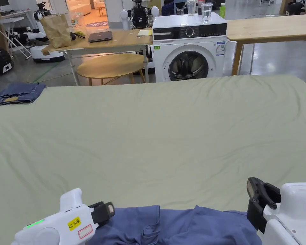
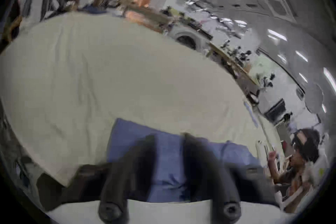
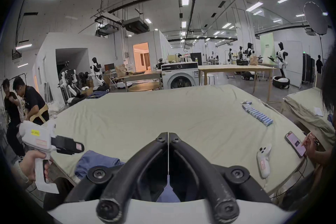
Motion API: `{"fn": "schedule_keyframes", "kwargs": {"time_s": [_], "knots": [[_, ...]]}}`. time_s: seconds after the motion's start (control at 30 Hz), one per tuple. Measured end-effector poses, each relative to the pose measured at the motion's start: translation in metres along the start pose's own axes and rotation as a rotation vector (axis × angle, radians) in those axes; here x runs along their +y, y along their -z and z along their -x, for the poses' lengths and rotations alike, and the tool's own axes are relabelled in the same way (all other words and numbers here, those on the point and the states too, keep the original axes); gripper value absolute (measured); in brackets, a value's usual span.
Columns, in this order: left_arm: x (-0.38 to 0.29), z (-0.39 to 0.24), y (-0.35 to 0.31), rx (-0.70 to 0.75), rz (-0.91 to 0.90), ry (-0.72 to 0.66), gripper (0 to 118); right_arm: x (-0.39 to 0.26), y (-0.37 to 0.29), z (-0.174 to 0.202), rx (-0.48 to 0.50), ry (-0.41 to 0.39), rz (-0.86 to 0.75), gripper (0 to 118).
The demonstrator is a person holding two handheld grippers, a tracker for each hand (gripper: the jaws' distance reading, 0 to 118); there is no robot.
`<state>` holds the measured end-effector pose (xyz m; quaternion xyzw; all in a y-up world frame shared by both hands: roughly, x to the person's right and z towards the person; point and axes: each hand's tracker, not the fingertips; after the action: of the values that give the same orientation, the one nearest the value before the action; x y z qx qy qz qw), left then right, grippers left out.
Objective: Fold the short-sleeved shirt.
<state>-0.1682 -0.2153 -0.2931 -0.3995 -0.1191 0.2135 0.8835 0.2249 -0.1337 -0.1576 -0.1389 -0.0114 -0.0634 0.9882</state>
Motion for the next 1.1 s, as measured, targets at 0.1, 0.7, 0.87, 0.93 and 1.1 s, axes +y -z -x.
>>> {"fn": "schedule_keyframes", "kwargs": {"time_s": [0.1, 0.7, 0.87, 0.93, 1.1], "knots": [[-0.017, -0.001, 0.021, -0.066, 0.092, 0.044, 8, -0.001, 0.001, -0.001, 0.008, 0.009, 0.004, 0], [-0.046, -0.016, 0.018, -0.266, 0.034, 0.024, 7, 0.001, 0.011, 0.029, -0.012, -0.049, 0.031, 0], [-0.031, 0.061, -0.022, -0.218, -0.081, -0.100, 93, -0.002, 0.023, 0.059, 0.008, -0.072, 0.045, 0], [-0.029, 0.086, -0.029, -0.279, -0.065, -0.163, 118, -0.002, 0.025, 0.071, 0.023, -0.079, 0.044, 0], [-0.040, 0.131, -0.001, -0.372, 0.122, -0.401, 118, -0.001, 0.028, 0.094, 0.048, -0.100, 0.047, 0]]}}
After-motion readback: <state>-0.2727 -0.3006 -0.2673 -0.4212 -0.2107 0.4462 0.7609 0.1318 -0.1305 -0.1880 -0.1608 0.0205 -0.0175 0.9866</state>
